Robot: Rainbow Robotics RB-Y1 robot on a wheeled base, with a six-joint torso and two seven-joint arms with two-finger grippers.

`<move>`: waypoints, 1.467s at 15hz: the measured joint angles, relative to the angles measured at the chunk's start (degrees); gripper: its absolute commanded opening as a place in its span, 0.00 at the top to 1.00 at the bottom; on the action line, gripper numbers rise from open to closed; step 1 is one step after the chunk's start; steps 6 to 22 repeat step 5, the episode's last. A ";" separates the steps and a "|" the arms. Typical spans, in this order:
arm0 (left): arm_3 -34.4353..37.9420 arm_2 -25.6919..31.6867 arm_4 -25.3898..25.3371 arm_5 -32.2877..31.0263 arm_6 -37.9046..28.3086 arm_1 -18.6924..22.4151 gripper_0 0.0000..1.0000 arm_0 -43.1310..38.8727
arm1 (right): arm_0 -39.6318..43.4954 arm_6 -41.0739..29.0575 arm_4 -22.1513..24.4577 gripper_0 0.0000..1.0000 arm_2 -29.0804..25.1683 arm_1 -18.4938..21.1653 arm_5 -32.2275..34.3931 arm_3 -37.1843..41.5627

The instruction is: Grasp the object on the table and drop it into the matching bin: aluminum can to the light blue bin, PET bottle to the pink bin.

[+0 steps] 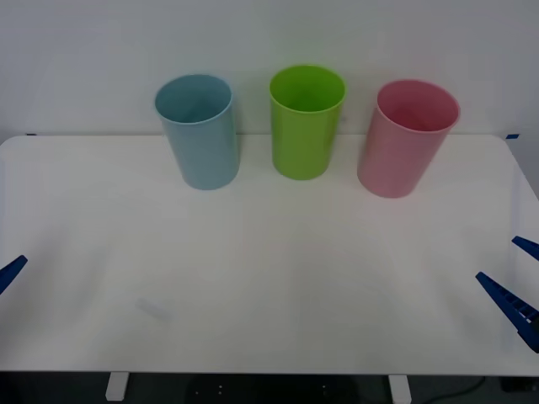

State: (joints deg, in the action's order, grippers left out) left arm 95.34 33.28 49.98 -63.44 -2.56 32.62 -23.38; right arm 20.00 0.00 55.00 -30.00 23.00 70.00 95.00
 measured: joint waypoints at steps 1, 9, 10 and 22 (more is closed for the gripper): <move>0.17 0.07 -0.33 -0.11 0.08 0.00 0.00 -0.46 | 0.00 0.00 0.00 0.00 0.00 0.00 0.00 0.00; 0.21 -0.20 -0.78 -0.47 -0.24 0.00 0.00 -1.03 | 0.00 0.00 0.00 0.00 0.00 0.00 0.00 0.00; 0.21 -0.20 -0.78 -0.47 -0.24 0.00 0.00 -1.03 | 0.00 0.00 0.00 0.00 0.00 0.00 0.00 0.00; 0.21 -0.20 -0.78 -0.47 -0.24 0.00 0.00 -1.03 | 0.00 0.00 0.00 0.00 0.00 0.00 0.00 0.00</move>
